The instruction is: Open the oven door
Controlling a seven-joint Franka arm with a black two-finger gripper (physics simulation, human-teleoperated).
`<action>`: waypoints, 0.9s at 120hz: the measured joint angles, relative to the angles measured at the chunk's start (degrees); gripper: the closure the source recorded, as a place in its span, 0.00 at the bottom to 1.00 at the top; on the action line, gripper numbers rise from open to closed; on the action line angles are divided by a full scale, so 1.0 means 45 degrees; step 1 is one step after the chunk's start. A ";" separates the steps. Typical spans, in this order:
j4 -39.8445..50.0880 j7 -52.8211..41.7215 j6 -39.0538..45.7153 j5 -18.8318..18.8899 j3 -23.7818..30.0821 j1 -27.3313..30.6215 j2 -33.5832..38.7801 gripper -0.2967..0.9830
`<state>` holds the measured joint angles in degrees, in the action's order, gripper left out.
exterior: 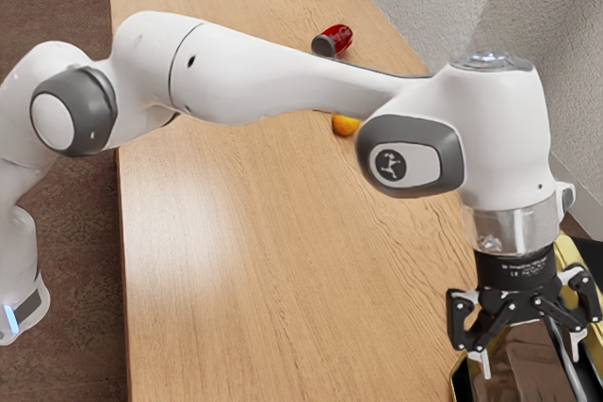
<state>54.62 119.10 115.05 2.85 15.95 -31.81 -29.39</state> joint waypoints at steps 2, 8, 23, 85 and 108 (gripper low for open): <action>0.0003 -0.0001 0.0004 -0.0017 -0.0001 0.0001 -0.0006 0.23; 0.0021 -0.0005 0.0014 -0.0101 -0.0042 -0.0004 -0.0016 0.23; 0.0462 -0.0068 0.0030 -0.0795 -0.0844 -0.0247 0.0330 0.24; 0.4374 -0.0364 0.0967 -0.1835 -0.1928 -0.1102 0.2769 0.23; 0.5668 -0.0397 0.1339 -0.1835 -0.2071 -0.1324 0.3593 0.23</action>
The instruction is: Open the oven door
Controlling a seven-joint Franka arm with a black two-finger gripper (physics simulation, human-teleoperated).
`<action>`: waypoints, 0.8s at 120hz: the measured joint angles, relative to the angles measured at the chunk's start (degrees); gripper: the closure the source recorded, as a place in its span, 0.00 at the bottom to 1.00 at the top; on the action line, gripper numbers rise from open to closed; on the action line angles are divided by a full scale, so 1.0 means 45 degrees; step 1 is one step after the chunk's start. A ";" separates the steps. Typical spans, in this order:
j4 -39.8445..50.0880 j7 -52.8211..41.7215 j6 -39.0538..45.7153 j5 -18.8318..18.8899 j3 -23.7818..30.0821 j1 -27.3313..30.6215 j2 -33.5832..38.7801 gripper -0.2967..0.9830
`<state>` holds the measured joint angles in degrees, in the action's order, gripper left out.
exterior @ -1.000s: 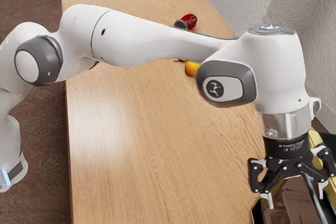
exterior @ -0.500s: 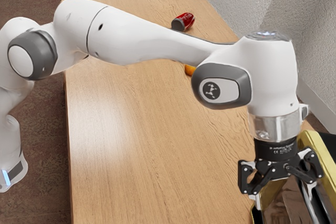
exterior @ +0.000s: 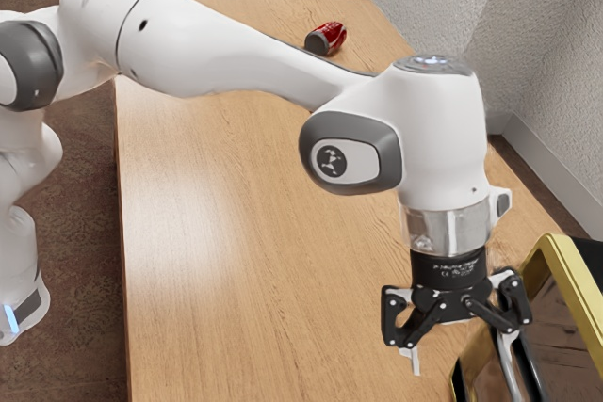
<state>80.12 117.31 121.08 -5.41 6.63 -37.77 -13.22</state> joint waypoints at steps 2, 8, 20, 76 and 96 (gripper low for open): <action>0.0105 -0.0001 0.0043 -0.0001 -0.0006 -0.0013 0.0068 0.23; 0.0384 -0.0003 0.0168 -0.0012 -0.0026 -0.0054 0.0241 0.23; 0.1092 -0.0001 0.0472 0.0007 -0.0015 -0.0115 0.0677 0.23; 0.5295 0.0270 0.2024 0.0058 -0.0153 -0.0704 0.3768 0.24; 0.5530 0.1535 0.2280 0.0098 0.1865 -0.0038 0.5126 0.24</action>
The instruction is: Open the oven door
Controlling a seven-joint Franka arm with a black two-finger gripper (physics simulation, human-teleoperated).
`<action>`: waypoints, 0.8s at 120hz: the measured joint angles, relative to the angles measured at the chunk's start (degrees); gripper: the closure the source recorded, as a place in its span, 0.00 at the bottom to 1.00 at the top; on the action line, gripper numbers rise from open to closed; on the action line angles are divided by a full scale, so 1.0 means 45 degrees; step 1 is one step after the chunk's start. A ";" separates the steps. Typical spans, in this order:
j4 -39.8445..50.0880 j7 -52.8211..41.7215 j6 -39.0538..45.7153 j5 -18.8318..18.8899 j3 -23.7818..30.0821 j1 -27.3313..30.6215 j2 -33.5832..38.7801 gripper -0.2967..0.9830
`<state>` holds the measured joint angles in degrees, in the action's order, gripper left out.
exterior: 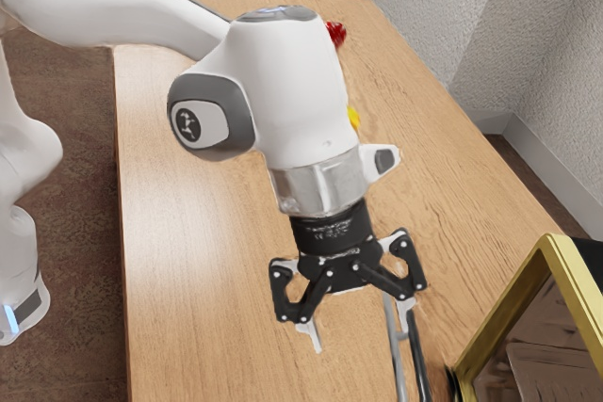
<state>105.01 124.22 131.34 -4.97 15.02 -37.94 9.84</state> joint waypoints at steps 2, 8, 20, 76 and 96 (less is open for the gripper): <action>-0.0008 0.0165 0.0012 -0.0013 0.0218 -0.0060 0.0118 0.24; -0.0192 0.0723 0.0041 -0.0024 0.1160 -0.0003 0.0286 0.23; -0.0671 0.1726 0.0076 0.0183 0.2094 0.0199 0.0260 0.23; -0.1706 0.2826 -0.7821 0.0582 -0.2249 0.7577 0.1754 0.23; -0.0394 0.3157 -0.9527 0.0534 -0.2319 0.8238 0.2115 0.23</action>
<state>103.23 138.43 88.47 -2.57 4.59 -0.87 19.36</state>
